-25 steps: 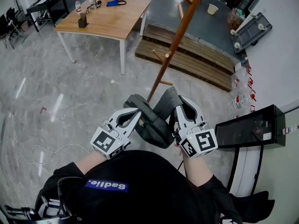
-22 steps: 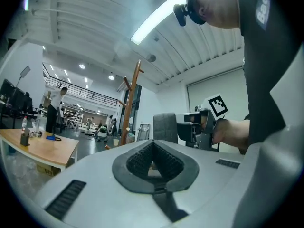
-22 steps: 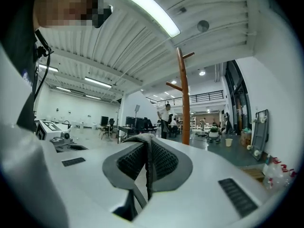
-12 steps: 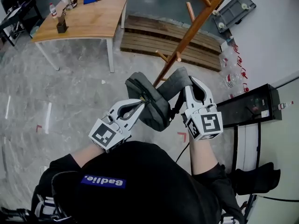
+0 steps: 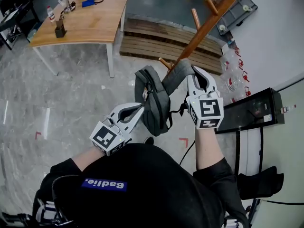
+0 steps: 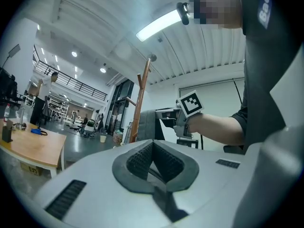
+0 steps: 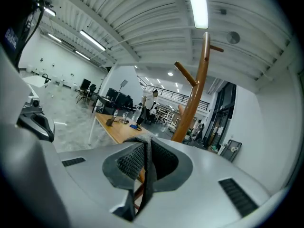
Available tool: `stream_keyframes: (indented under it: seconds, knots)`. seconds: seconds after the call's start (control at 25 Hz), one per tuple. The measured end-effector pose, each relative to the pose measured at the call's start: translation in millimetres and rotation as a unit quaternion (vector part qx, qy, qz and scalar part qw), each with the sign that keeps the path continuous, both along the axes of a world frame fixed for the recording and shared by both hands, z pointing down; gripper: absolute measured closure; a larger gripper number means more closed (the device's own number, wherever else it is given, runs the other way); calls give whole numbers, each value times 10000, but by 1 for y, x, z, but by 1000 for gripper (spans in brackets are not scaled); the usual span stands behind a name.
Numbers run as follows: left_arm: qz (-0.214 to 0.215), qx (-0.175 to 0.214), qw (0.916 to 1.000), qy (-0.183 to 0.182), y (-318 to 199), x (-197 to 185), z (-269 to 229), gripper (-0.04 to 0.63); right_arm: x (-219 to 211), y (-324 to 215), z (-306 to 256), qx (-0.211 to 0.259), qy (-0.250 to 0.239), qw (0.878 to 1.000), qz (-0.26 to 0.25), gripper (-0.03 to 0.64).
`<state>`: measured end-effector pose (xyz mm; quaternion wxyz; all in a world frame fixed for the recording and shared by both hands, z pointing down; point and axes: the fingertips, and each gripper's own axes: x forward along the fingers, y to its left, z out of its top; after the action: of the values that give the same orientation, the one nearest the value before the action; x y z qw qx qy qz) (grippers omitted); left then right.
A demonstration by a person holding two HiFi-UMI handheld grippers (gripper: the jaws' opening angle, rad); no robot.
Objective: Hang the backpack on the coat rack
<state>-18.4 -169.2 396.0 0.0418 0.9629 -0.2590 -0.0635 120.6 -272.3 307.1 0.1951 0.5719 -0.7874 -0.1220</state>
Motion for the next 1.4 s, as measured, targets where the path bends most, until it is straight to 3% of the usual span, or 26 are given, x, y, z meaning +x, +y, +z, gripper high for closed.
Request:
stream_keyframes:
  seconds: [0.28, 0.6, 1.16, 1.4]
  knots:
    - [-198, -118, 9997, 7, -15, 0, 6, 586, 13, -38, 16, -689, 475, 9965, -90, 591]
    - [-183, -387, 9991, -48, -25, 10, 25, 586, 14, -68, 48, -1370, 554, 9885, -326, 591]
    - [-343, -668, 9971, -90, -42, 12, 41, 586, 29, -78, 60, -1514, 1053, 9805, -676, 591]
    - [-274, -724, 9968, -177, -42, 17, 44, 586, 29, -72, 64, -1715, 1872, 9651, -639, 591]
